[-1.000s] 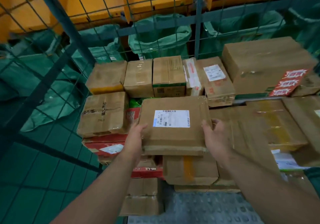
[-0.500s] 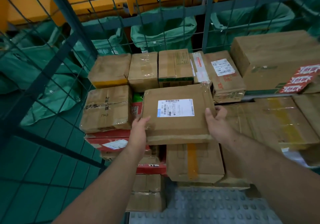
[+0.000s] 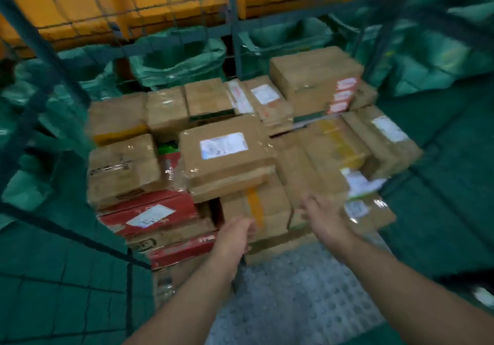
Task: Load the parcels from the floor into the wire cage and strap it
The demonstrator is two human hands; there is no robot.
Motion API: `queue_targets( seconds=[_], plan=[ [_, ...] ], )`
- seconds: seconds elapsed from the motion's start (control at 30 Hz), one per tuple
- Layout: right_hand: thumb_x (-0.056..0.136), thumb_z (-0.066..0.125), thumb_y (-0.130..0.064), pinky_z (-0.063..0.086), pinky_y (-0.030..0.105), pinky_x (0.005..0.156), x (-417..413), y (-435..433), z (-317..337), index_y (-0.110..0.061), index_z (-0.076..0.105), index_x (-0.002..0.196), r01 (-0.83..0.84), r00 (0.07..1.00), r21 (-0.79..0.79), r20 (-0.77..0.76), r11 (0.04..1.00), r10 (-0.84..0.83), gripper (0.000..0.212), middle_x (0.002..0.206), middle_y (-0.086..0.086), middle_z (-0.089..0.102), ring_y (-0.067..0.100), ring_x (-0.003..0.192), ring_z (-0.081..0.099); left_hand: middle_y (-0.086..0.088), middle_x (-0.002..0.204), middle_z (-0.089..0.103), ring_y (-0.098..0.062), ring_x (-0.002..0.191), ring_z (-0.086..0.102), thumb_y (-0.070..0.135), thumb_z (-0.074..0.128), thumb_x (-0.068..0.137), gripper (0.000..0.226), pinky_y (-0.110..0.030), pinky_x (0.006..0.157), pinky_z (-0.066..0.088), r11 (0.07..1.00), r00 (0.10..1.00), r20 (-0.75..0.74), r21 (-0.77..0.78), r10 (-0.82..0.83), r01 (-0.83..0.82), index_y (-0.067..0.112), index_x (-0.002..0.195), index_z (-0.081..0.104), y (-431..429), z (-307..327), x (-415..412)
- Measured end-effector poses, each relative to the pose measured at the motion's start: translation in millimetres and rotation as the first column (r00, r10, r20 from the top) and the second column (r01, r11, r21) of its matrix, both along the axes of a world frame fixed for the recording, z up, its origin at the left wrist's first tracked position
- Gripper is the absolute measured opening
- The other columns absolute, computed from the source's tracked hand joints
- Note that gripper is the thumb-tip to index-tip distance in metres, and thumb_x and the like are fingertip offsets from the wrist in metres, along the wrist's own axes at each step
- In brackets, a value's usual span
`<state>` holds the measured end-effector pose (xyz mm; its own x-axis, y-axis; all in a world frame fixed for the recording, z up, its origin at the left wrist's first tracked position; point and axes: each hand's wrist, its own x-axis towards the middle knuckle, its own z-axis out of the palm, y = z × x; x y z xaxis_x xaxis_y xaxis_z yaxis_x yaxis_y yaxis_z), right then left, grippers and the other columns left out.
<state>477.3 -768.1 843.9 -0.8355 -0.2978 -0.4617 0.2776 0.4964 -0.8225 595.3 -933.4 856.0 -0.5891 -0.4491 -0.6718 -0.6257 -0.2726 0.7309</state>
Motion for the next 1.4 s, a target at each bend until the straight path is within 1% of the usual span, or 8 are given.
queue_targets(
  seconds=[0.1, 0.27, 0.47, 0.53, 0.77, 0.97, 1.13, 1.4],
  plan=[
    [0.1, 0.047, -0.058, 0.051, 0.048, 0.102, 54, 62, -8, -0.033, 0.063, 0.108, 0.187, 0.981, -0.032, 0.057, 0.982, -0.185, 0.031, 0.111, -0.005, 0.072, 0.018, 0.102, 0.07, -0.002, 0.088, 0.069, -0.019, 0.076, 0.062, 0.024, 0.055, 0.101, 0.013, -0.029, 0.066, 0.041, 0.987, 0.987, -0.015, 0.026, -0.157, 0.158, 0.018, 0.095, 0.065, 64, -13, -8],
    [0.107, 0.044, -0.048, 0.05, 0.032, 0.086, 127, 182, -1, -0.024, 0.059, 0.122, 0.397, 0.906, 0.04, 0.143, 0.917, -0.399, 0.032, 0.114, -0.001, 0.07, 0.018, 0.098, 0.07, -0.003, 0.089, 0.069, -0.017, 0.072, 0.062, 0.023, 0.057, 0.099, 0.012, -0.029, 0.063, 0.037, 0.886, 0.887, -0.06, 0.059, -0.458, 0.461, 0.018, 0.091, 0.065, 175, -22, -5],
    [0.108, 0.042, -0.044, 0.043, 0.021, 0.066, 219, 331, 6, -0.021, 0.055, 0.125, 0.742, 0.66, 0.033, 0.144, 0.67, -0.738, 0.031, 0.114, 0.001, 0.068, 0.012, 0.096, 0.067, -0.003, 0.083, 0.068, -0.017, 0.071, 0.061, 0.021, 0.057, 0.1, 0.013, -0.028, 0.064, 0.038, 0.608, 0.607, -0.088, 0.012, -0.79, 0.794, 0.016, 0.092, 0.065, 327, -3, 25],
    [0.107, 0.044, -0.046, 0.046, 0.024, 0.072, 255, 371, 5, -0.023, 0.056, 0.123, 0.815, 0.569, 0.028, 0.155, 0.579, -0.808, 0.03, 0.112, 0.001, 0.07, 0.013, 0.095, 0.068, -0.001, 0.082, 0.068, -0.018, 0.074, 0.061, 0.022, 0.058, 0.1, 0.011, -0.03, 0.066, 0.039, 0.517, 0.515, -0.092, 0.002, -0.852, 0.856, 0.016, 0.094, 0.065, 376, -1, 42],
    [0.105, 0.044, -0.05, 0.047, 0.033, 0.082, 390, 537, -6, -0.026, 0.061, 0.114, 0.961, 0.267, 0.016, 0.198, 0.275, -0.943, 0.03, 0.105, 0.0, 0.072, 0.017, 0.095, 0.07, 0.002, 0.092, 0.073, -0.017, 0.083, 0.065, 0.028, 0.058, 0.1, 0.018, -0.034, 0.078, 0.045, 0.233, 0.232, -0.061, -0.003, -0.971, 0.973, 0.015, 0.106, 0.069, 570, -15, 133],
    [0.106, 0.044, -0.047, 0.048, 0.033, 0.081, 475, 674, -12, -0.023, 0.061, 0.116, 0.995, 0.101, 0.0, 0.187, 0.103, -0.977, 0.032, 0.107, 0.002, 0.072, 0.017, 0.095, 0.069, 0.0, 0.096, 0.075, -0.018, 0.085, 0.068, 0.03, 0.061, 0.099, 0.017, -0.035, 0.078, 0.047, 0.053, 0.055, -0.084, 0.03, -0.995, 0.998, 0.017, 0.105, 0.07, 733, -27, 209],
    [0.105, 0.041, -0.051, 0.048, 0.044, 0.102, 514, 761, -13, -0.028, 0.062, 0.119, 1.0, -0.014, -0.007, 0.219, -0.016, -0.976, 0.034, 0.107, -0.003, 0.073, 0.016, 0.098, 0.069, -0.003, 0.101, 0.075, -0.018, 0.087, 0.068, 0.028, 0.059, 0.1, 0.021, -0.034, 0.08, 0.049, -0.026, -0.023, -0.075, 0.042, -0.997, 0.999, 0.013, 0.109, 0.07, 821, -16, 237],
    [0.104, 0.042, -0.051, 0.051, 0.043, 0.1, 509, 881, -20, -0.029, 0.063, 0.115, 0.984, -0.163, -0.038, 0.233, -0.176, -0.959, 0.032, 0.107, -0.001, 0.074, 0.02, 0.099, 0.07, -0.003, 0.096, 0.072, -0.018, 0.083, 0.065, 0.025, 0.059, 0.1, 0.022, -0.035, 0.079, 0.048, -0.1, -0.099, -0.027, 0.045, -0.995, 0.994, 0.01, 0.112, 0.069, 958, -35, 220]
  ],
)
